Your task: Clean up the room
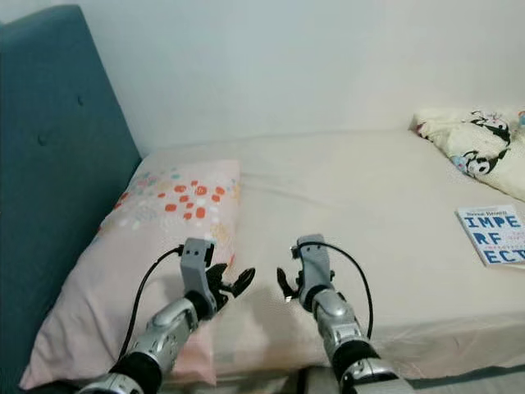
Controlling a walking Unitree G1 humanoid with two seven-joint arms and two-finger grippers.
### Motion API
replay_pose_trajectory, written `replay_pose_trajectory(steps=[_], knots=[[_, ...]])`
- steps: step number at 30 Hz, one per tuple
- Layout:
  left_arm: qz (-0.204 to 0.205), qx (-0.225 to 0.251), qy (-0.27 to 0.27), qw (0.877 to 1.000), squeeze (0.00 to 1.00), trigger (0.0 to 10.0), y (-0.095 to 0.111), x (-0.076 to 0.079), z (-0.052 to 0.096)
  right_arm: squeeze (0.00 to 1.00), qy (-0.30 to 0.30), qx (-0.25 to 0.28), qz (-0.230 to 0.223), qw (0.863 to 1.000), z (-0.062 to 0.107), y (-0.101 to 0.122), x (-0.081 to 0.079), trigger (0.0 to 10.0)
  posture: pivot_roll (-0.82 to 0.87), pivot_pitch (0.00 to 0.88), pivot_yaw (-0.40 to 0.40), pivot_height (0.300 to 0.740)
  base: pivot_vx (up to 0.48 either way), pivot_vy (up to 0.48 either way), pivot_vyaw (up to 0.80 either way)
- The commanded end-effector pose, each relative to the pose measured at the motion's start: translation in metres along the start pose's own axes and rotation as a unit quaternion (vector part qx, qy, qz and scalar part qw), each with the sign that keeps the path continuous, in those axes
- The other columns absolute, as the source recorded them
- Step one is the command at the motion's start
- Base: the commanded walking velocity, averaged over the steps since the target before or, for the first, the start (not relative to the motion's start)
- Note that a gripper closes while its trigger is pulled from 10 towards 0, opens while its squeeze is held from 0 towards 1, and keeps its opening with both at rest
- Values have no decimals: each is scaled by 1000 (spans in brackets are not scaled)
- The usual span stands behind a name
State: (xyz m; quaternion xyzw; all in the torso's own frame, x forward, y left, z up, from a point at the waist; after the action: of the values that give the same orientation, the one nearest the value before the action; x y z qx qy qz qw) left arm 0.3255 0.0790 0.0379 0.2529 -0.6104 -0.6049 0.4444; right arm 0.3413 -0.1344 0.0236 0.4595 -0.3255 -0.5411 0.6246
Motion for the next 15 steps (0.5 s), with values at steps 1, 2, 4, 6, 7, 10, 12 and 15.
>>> replay_pose_trajectory(steps=[1,2,4,6,7,10,12,15], knots=[[-9,3,0,1000,0,10000,2,-2,0,0,-3,9,-5,1000,-1,4,0,10000,-55,0,5,670,0,0,0],[-12,-3,14,1000,0,10000,0,-9,3,0,-6,10,-5,1000,-1,4,2,10000,-55,0,7,674,0,0,0],[-13,-11,31,999,0,10000,-2,-16,6,0,-9,10,-5,1000,-1,4,4,10000,-55,0,8,679,0,0,0],[-12,-37,73,997,0,10000,-10,-35,16,0,-14,5,-5,1000,0,2,7,10000,-52,0,8,689,0,0,0],[-12,-37,73,997,0,10000,-10,-35,16,0,-14,5,-5,1000,0,2,7,10000,-52,0,8,689,0,0,0],[-2,-77,113,991,0,10000,-24,-55,32,0,-21,-7,-4,1000,2,-4,11,10000,-52,0,8,703,0,0,0],[-10,-115,140,983,0,10000,-39,-67,50,0,-25,-17,-3,1000,4,-8,14,10000,-44,0,-2,713,-480,0,0],[-10,-131,160,978,0,10000,-48,-74,62,0,-27,-26,-2,999,5,-12,15,10000,-42,0,-8,722,-480,0,0]])
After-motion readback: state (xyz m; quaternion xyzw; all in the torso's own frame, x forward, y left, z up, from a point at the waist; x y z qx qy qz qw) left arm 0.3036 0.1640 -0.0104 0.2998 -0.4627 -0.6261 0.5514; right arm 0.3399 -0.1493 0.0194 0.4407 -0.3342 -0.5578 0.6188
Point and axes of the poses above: a point about 5 cm out from each wrist's last joint towards the gripper, its own z axis pointing back from the gripper into the wrist, its own y axis along the axis of the wrist's last joint, x = y × z, the point moved 2 cm from there along -z, pointing out of the wrist towards the gripper, and after that the axes turned 5 degrees about -z, right-handed, at the moved point
